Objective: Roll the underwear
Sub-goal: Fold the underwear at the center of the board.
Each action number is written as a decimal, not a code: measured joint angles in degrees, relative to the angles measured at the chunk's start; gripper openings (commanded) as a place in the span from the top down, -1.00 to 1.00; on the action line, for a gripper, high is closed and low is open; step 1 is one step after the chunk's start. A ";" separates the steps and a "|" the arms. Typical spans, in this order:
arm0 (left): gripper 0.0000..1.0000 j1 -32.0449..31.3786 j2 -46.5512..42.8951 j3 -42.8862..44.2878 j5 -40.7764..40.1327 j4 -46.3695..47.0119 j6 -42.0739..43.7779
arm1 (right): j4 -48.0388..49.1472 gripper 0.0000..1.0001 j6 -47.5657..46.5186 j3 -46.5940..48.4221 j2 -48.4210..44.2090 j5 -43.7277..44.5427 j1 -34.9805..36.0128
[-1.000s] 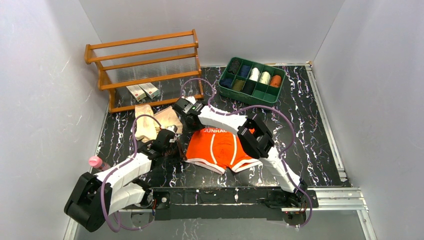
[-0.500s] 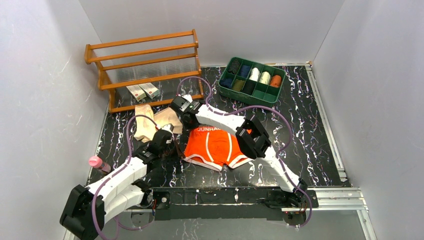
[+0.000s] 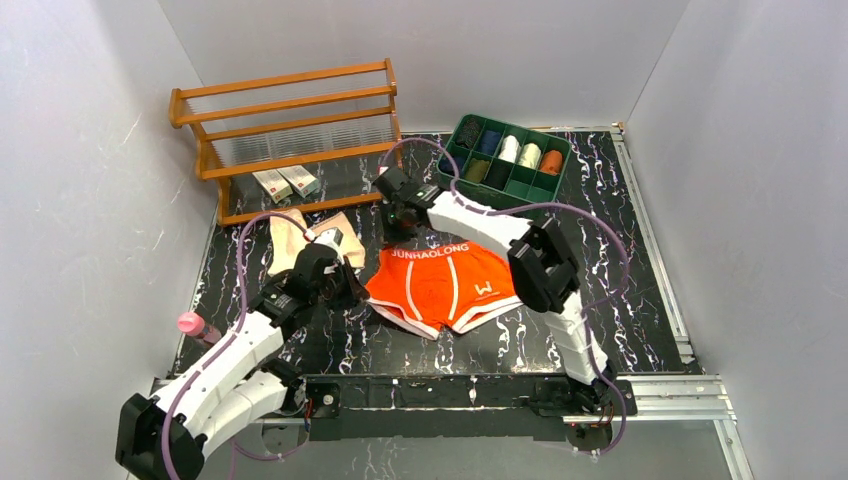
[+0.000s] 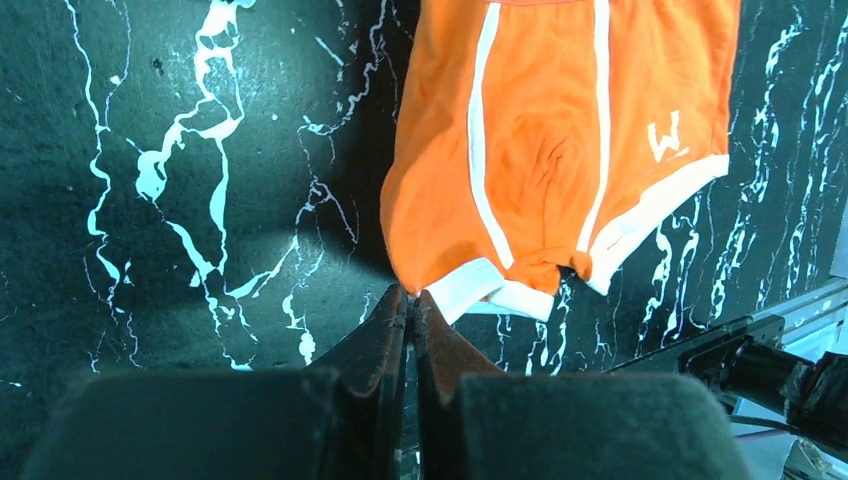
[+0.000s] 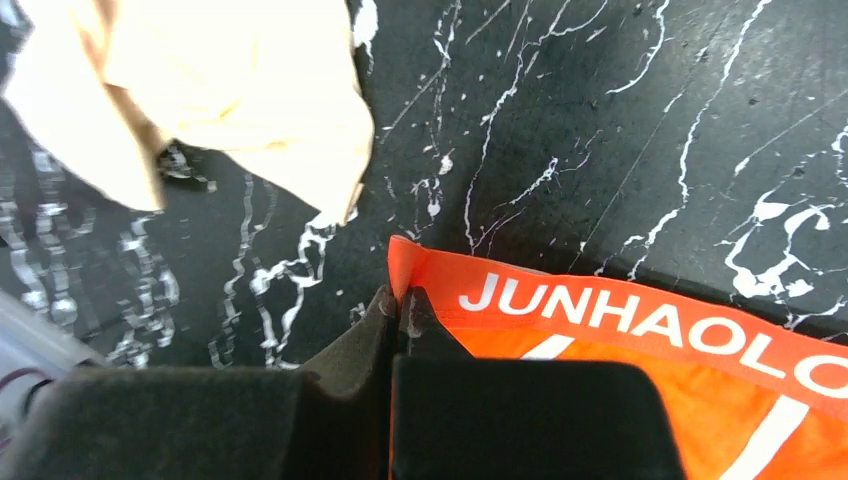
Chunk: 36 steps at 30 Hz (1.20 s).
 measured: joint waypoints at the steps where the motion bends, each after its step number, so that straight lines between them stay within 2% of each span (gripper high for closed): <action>1: 1.00 0.00 0.00 0.49 0.61 -0.11 0.13 | 1.27 0.97 0.37 -1.30 -1.29 -1.55 -0.80; 11: 1.00 -0.79 5.93 3.77 10.97 7.99 -1.52 | 11.73 0.97 3.07 -13.80 -8.99 -13.64 -8.78; 19: 1.00 -11.15 19.35 9.48 10.53 18.86 -6.92 | 15.31 0.97 0.89 -26.90 -18.50 -20.21 -17.56; 26: 1.00 -17.88 31.12 15.93 9.35 29.23 -11.00 | 15.24 0.97 -4.65 -32.43 -25.77 -22.76 -27.10; 36: 1.00 -24.47 46.00 25.90 9.33 37.45 -14.46 | 12.08 0.96 -10.57 -37.16 -26.79 -23.43 -35.01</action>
